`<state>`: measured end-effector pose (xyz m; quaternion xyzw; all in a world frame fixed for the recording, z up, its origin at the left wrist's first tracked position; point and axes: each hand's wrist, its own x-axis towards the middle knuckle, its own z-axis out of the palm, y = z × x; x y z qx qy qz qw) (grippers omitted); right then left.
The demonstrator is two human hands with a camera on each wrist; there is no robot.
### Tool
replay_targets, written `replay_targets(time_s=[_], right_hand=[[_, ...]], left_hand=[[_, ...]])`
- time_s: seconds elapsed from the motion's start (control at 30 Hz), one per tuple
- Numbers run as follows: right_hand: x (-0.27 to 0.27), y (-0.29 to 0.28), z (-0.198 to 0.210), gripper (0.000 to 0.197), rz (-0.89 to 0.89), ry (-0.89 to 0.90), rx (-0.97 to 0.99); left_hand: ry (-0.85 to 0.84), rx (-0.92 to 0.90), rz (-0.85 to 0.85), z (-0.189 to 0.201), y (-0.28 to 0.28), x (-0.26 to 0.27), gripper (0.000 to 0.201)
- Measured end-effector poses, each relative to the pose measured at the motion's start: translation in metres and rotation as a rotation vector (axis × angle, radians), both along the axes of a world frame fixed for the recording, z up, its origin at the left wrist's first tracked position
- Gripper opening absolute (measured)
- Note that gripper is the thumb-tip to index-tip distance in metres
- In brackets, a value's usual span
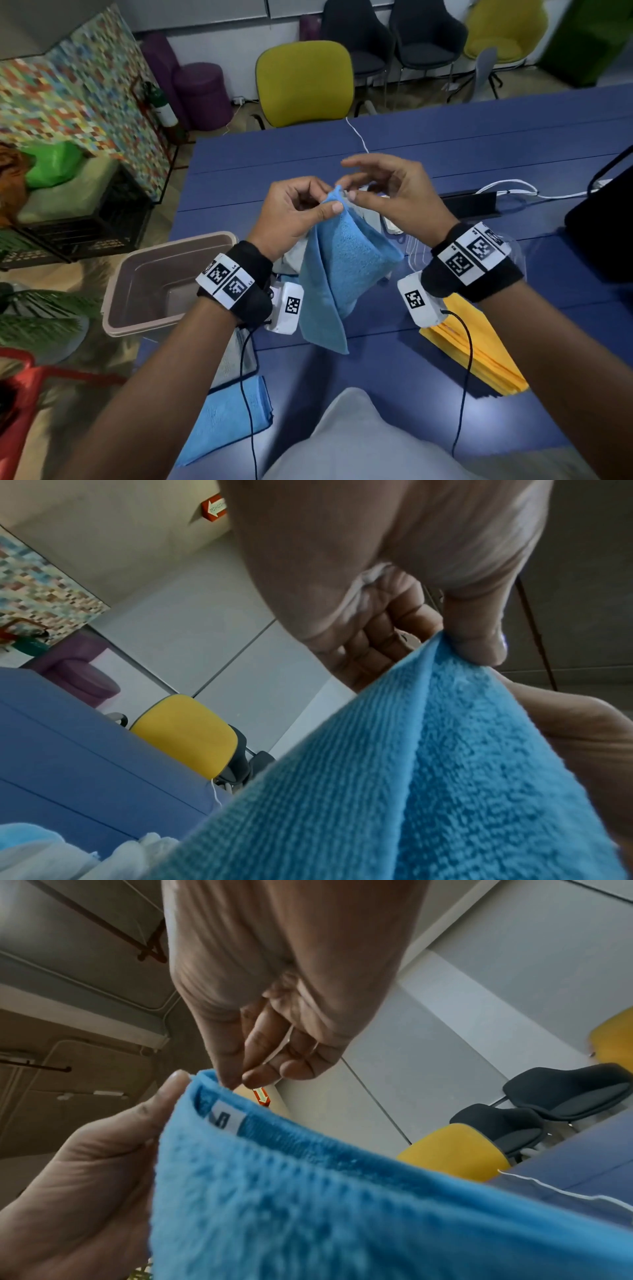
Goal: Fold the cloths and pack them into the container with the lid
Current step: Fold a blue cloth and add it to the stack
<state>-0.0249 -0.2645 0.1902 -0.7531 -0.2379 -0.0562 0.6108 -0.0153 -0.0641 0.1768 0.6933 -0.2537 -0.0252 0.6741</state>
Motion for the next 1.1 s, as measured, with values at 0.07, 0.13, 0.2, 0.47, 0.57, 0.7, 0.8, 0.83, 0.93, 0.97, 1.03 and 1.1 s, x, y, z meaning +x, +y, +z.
replay_targets(time_s=[0.07,0.13,0.2,0.47,0.57,0.7,0.8,0.83,0.93,0.97,1.03,1.1], right_hand=[[-0.002,-0.012,-0.007,0.015,0.013,0.015,-0.066],[-0.004,-0.022,-0.019,0.02,0.092,0.089,-0.272],[-0.006,-0.03,-0.038,0.042,0.168,0.116,-0.564],[-0.001,-0.05,-0.044,0.028,-0.283,-0.109,-0.45],[0.001,-0.052,-0.013,0.012,-0.316,-0.112,-0.374],[0.002,-0.047,0.018,0.045,-0.29,-0.112,-0.51],[-0.005,-0.021,0.034,0.073,-0.087,-0.129,-0.573],[-0.006,-0.011,0.036,0.077,-0.035,-0.123,-0.585],[-0.006,0.008,0.034,0.068,-0.019,-0.053,-0.558],[-0.005,0.01,0.033,0.06,-0.055,-0.028,-0.535],[-0.003,0.013,0.03,0.044,-0.136,-0.002,-0.522],[-0.004,0.015,0.024,0.035,-0.176,0.025,-0.521]], left_hand=[[-0.003,-0.027,0.067,0.001,0.003,0.001,0.023],[-0.007,-0.053,0.123,0.002,0.007,0.003,0.026],[-0.015,-0.077,0.175,0.002,0.012,0.006,0.03],[-0.002,-0.051,0.345,-0.009,0.038,0.014,0.027],[0.012,-0.068,0.389,-0.015,0.038,0.013,0.033],[-0.014,-0.068,0.34,-0.007,0.021,0.001,0.04],[-0.043,-0.004,0.239,0.001,0.0,-0.009,0.044],[-0.06,0.026,0.219,0.003,-0.007,-0.011,0.044],[-0.074,0.05,0.212,0.004,-0.019,-0.015,0.048],[-0.085,0.067,0.222,0.004,-0.02,-0.017,0.051],[-0.137,0.148,0.243,0.002,-0.021,-0.021,0.055],[-0.178,0.205,0.284,-0.002,-0.021,-0.023,0.056]])
